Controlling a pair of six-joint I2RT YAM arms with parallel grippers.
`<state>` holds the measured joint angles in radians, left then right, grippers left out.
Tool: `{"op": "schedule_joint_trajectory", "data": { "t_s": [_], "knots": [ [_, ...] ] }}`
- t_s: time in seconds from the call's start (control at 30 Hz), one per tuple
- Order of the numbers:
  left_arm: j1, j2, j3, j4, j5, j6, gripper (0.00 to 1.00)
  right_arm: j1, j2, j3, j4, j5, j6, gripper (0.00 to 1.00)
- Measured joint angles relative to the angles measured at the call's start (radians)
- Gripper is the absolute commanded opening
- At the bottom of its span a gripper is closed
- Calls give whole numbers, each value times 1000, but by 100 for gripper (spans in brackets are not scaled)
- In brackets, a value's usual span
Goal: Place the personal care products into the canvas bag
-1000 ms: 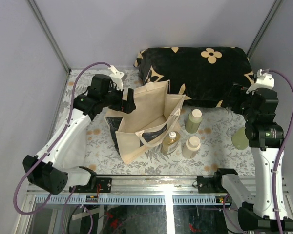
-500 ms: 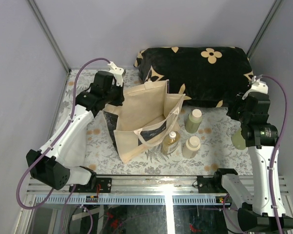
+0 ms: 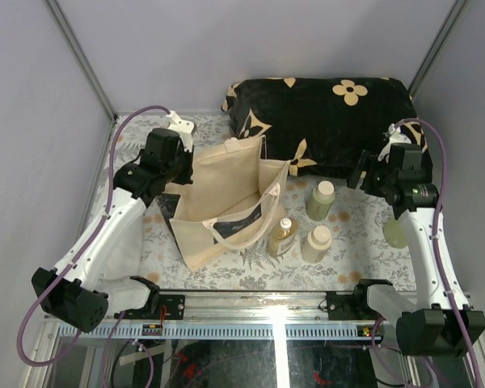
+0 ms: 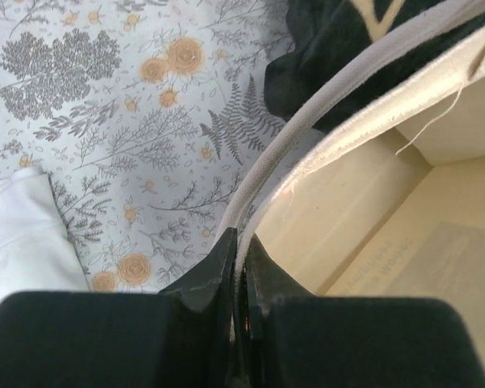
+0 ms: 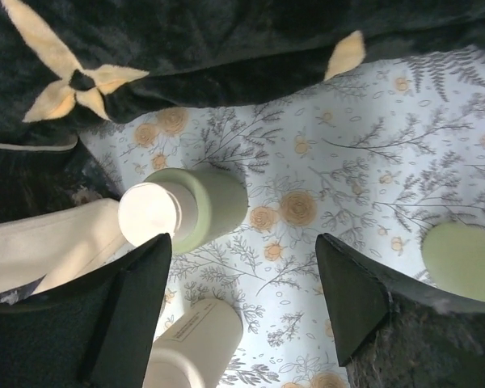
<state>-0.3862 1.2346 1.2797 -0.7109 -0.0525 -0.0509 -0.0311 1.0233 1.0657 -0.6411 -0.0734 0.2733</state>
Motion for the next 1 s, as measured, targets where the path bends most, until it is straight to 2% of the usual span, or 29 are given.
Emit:
{"op": "schedule_joint_trajectory", "data": {
  "t_s": [0.13,0.37,0.5,0.73,0.83,0.93,1.0],
  "knots": [
    [4,-24,-56,16,-18,-8,0,40,59,0,11,-25,-1,81],
    [69,-42,-87,23,-17,-25,0,251,215,37,18,2,4,87],
    [86,-57,-98,20,-14,-32,0,285,247,43,17,26,15,90],
    [89,-69,-104,16,-14,-36,0,319,322,97,9,100,-2,91],
    [93,-69,-104,14,-15,-36,0,339,356,97,14,118,-9,87],
    [94,-69,-104,14,-14,-37,0,359,389,97,16,142,-14,76],
    [95,-69,-104,14,-14,-37,0,372,406,97,16,156,-19,73]
  ]
}}
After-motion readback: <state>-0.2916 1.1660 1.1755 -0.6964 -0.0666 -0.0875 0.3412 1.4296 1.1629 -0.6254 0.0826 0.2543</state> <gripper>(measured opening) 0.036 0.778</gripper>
